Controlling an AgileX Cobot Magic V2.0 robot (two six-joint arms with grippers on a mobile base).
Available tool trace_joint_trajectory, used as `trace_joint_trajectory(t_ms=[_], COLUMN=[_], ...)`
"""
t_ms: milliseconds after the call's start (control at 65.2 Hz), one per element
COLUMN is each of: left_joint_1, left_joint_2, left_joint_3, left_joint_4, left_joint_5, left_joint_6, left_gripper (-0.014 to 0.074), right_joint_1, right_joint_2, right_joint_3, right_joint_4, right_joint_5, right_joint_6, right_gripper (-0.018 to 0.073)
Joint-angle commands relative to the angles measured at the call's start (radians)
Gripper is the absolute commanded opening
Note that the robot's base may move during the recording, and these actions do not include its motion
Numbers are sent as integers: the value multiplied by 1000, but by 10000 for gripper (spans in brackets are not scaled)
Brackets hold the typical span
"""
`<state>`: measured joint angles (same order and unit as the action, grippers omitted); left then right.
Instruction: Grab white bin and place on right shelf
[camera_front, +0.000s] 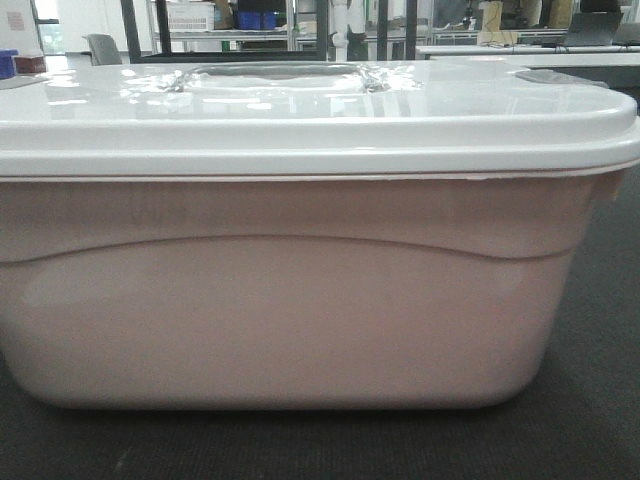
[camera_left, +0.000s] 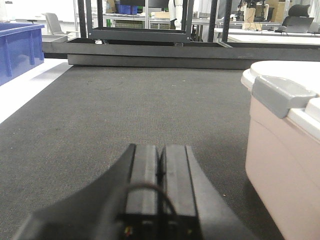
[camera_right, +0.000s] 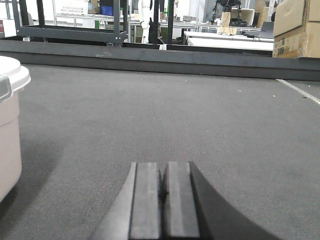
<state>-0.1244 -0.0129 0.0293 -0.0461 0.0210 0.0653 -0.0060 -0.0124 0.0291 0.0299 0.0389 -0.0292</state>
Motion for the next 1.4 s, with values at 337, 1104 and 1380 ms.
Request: trace_joint_trajectory(t_ms=[337, 1104, 1380], left_joint_1=[-2, -2, -2], left_joint_2=[-9, -4, 27], left_joint_3=[0, -140, -410], left_joint_4=[1, 1, 9], left_joint_5=[-84, 8, 305], left_joint_6=[-3, -3, -3], left_gripper=[-118, -118, -118], right_joint_1=[-5, -5, -5], right_joint_2=[-17, -16, 141], right_joint_3=[-1, -184, -506], right_joint_4=[-10, -2, -2], right_joint_5=[-88, 167, 320], right_joint_6=[-8, -8, -8], right_gripper=[55, 55, 55])
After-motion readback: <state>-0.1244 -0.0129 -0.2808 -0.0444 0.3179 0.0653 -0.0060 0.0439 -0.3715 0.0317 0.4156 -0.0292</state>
